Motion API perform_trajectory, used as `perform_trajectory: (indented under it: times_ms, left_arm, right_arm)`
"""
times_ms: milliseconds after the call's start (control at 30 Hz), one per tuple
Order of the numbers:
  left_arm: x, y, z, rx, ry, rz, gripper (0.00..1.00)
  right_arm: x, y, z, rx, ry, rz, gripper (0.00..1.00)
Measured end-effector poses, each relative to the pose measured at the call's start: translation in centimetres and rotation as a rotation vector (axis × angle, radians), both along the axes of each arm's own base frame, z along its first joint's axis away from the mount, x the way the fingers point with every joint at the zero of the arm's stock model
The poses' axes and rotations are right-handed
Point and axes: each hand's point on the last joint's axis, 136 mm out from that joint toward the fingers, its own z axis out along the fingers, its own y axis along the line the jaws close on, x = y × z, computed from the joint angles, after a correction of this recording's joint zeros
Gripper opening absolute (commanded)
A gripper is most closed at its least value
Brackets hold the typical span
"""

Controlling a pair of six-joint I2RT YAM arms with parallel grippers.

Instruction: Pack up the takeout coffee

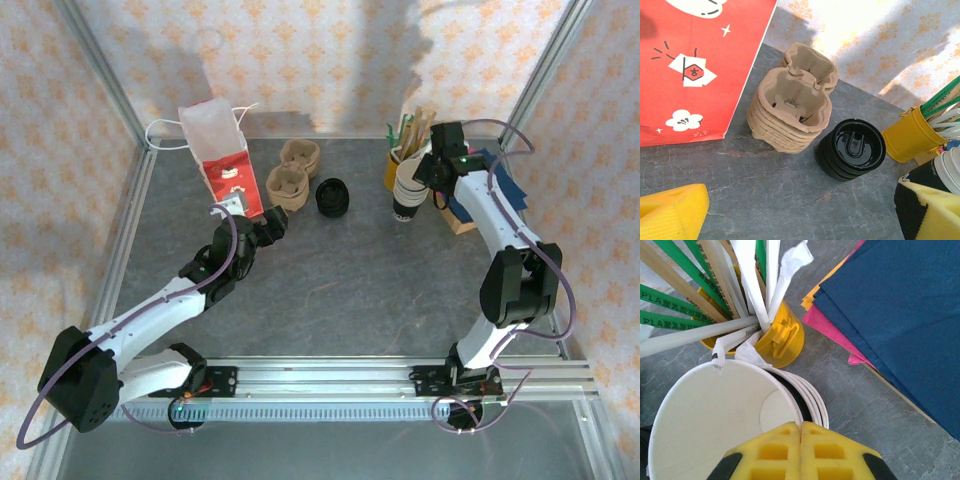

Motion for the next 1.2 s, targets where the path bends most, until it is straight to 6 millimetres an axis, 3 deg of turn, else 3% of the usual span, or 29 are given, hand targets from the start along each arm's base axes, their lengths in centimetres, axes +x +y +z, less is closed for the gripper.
perform_trajectory:
  times_ms: [233, 500, 733, 867, 1033, 1200]
  left_arm:
    - [0.0, 0.1, 0.0, 0.002, 0.000, 0.003, 0.97]
    - [0.1, 0.4, 0.1, 0.008, -0.005, 0.020, 0.97]
    - [0.0, 0.4, 1.4, -0.009, -0.036, 0.020, 0.98]
    - [0.2, 0.3, 2.7, -0.016, -0.061, 0.020, 0.98]
    - [0.7, 0.2, 4.5, -0.020, -0.084, 0.022, 0.97]
    - [0.9, 0.1, 5.9, -0.029, -0.105, 0.023, 0.97]
  right_arm:
    - [-0.2, 0.2, 3.0, 0.008, -0.047, 0.021, 0.00]
    - [-1.8, 0.4, 9.2, 0.020, -0.153, 0.060, 0.00]
    - [-5.0, 1.4, 15.2, 0.085, -0.284, 0.125, 0.00]
    - [-7.0, 3.2, 17.6, 0.134, -0.346, 0.198, 0.00]
    - [-9.3, 8.2, 17.6, 0.173, -0.347, 0.336, 0.00]
    - [-10.7, 12.7, 13.3, 0.183, -0.263, 0.436, 0.00]
